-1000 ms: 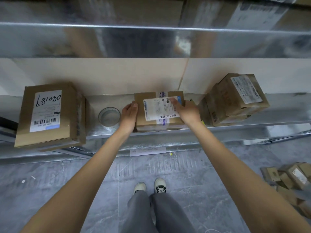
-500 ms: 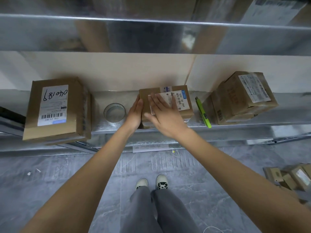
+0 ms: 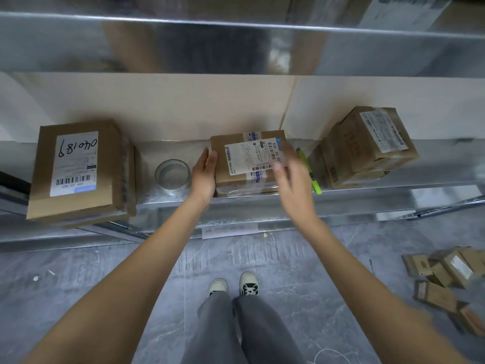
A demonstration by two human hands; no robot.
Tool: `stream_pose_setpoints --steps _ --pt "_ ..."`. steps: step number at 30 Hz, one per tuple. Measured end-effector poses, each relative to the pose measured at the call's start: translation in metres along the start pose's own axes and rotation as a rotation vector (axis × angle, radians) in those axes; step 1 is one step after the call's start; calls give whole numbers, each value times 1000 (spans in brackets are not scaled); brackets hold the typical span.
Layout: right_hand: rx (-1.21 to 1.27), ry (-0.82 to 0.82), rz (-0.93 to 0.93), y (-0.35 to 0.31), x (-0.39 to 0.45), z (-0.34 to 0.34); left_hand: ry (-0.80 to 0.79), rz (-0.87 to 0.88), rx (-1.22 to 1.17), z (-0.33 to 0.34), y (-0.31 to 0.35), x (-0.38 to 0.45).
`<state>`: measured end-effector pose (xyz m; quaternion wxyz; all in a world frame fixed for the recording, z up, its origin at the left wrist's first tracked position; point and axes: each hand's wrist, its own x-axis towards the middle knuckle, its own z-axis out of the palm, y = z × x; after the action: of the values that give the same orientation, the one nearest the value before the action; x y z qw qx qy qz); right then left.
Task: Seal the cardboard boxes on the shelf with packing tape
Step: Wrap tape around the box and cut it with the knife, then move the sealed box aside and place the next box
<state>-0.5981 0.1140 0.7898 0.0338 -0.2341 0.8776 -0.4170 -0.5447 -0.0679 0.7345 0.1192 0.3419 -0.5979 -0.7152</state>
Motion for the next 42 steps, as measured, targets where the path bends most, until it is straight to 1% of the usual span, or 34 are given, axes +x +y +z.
stream_pose_setpoints --steps 1,2,3,4,5,6,9,13,18,21,25,28,29,31,34,37,40,42 --pt "167 66 229 4 12 -2 61 -44 -61 2 -1 -4" --pt "373 88 455 8 21 -2 108 -87 -135 5 -2 -9" --pt "573 88 623 15 27 2 129 -131 -202 8 -2 -14" --pt "718 81 712 21 27 8 115 -149 -242 11 -3 -18" --pt "770 71 744 24 25 14 78 -147 -241 12 -4 -23" --pt "777 72 754 23 21 18 42 -133 -220 12 -6 -24" --pt "761 114 775 12 13 25 -2 -137 -168 7 -4 -31" --pt "767 126 803 9 4 21 -28 -141 -157 1 -1 -44" --pt "790 116 804 8 -16 10 -12 -134 -137 -1 1 -72" --pt "805 99 757 -1 -30 -8 -16 -99 -127 6 19 -93" --pt "777 92 587 -11 -48 -43 -3 -27 -113 24 46 -131" --pt "751 108 476 -22 -60 -77 0 59 -112 39 55 -153" --pt "766 102 447 -27 -64 -89 22 56 -115 44 61 -165" --pt "779 70 393 -37 -70 -110 109 52 -127 50 78 -189" --pt "763 46 292 -55 -81 -137 201 146 -129 55 102 -217" --pt "711 80 136 -71 -92 -159 316 254 -150 56 125 -238" --pt "626 136 -56 -86 -102 -175 469 337 -222 59 148 -259" --pt "621 164 -158 -99 -105 -187 533 376 -257 63 166 -276"
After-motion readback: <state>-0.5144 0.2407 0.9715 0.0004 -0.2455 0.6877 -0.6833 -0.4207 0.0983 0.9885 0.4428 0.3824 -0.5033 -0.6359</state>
